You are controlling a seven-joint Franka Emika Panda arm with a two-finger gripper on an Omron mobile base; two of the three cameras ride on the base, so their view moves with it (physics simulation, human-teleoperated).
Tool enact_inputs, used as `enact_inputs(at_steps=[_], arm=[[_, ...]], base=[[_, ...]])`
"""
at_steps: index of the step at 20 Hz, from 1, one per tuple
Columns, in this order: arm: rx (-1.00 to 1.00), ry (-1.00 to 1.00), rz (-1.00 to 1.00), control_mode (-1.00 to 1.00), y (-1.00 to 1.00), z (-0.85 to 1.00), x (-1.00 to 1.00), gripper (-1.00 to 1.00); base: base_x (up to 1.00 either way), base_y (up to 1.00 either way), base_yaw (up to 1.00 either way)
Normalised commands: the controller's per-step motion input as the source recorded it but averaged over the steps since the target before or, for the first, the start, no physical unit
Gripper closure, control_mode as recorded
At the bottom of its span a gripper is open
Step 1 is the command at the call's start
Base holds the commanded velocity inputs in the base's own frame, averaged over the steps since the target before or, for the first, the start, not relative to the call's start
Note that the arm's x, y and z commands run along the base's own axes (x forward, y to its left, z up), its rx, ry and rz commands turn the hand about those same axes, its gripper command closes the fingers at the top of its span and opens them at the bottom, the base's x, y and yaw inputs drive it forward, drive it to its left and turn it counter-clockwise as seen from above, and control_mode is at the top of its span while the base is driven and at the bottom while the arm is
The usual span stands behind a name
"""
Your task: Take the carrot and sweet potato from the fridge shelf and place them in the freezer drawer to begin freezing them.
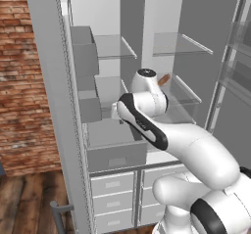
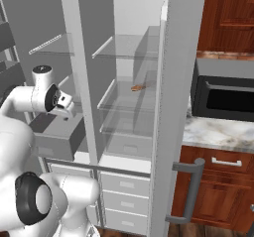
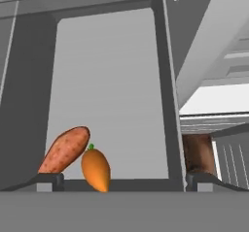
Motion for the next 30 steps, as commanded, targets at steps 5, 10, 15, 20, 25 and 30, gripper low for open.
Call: enact_inputs(at_steps=[5,10,15,20,25,30], arm=[[0.00,-0.05,-0.02,-1.00,-0.34,0.05,-0.20,-1.00],[0.00,-0.12,0.00,-1.00,-0.27,0.08,-0.34,-1.00],[0.00,-0.14,0.00,-1.00,-0.18,0.08,-0.36,-1.00],[0.00,-0.13,0.00,-1.00,-0.13,0.09,-0.23,-1.00],[0.00,-0.10,0.00,-1.00,-0.16,0.21,-0.09,-1.00],[0.00,-0.05,0.00,-1.00,-0.22,0.31,0.00,-1.00]], base=[[0.00,0.00,0.00],[0.00,0.00,0.00],[0.00,0.00,0.00],[0.00,0.00,0.00],[0.00,0.00,0.00],[0.00,0.00,0.00]])
